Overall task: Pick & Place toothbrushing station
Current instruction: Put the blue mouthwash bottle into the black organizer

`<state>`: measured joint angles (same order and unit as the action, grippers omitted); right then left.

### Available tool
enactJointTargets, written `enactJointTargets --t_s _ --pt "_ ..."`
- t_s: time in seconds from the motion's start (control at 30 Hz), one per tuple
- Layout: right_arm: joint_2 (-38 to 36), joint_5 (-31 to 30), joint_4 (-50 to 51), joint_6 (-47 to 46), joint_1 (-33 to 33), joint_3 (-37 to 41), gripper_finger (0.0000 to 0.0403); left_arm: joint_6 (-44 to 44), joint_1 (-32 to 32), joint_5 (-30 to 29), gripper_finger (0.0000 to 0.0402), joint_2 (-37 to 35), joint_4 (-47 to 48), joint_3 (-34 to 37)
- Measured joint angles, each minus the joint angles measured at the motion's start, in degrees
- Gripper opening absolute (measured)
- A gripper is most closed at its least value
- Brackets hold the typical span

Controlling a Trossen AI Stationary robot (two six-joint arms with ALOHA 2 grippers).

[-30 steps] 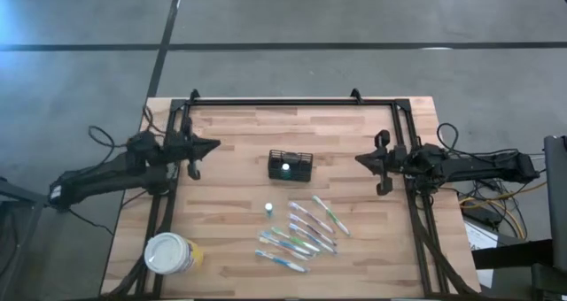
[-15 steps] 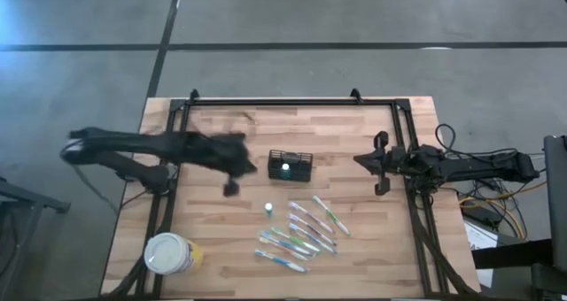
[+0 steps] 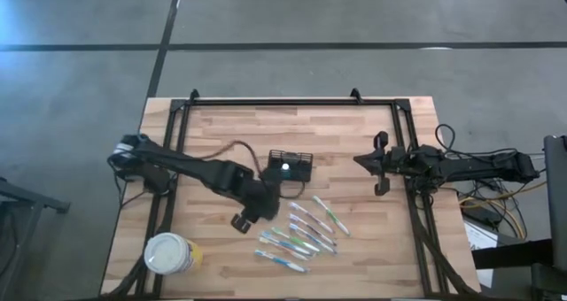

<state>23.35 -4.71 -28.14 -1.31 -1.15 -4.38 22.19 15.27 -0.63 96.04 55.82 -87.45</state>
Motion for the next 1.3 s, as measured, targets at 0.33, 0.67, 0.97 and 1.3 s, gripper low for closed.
enactJointTargets --t_s 0.33,0.67,0.97,1.3 --pt "0.02 0.04 0.51 0.17 0.00 0.02 0.0008 17.56 -0.43 -2.52 0.0204 7.78 5.09 -2.77" --pt "0.02 0.15 0.74 1.30 0.00 0.02 0.0008 25.33 -0.65 -4.01 0.0204 8.11 3.45 -2.29" --pt "0.05 0.15 0.83 1.31 0.00 0.02 0.0008 26.17 -0.94 -4.54 0.0195 10.90 2.38 -2.15" --pt "0.04 0.13 0.87 1.73 0.00 0.02 0.0008 27.22 -1.09 -4.74 0.0178 11.05 2.55 -0.34"
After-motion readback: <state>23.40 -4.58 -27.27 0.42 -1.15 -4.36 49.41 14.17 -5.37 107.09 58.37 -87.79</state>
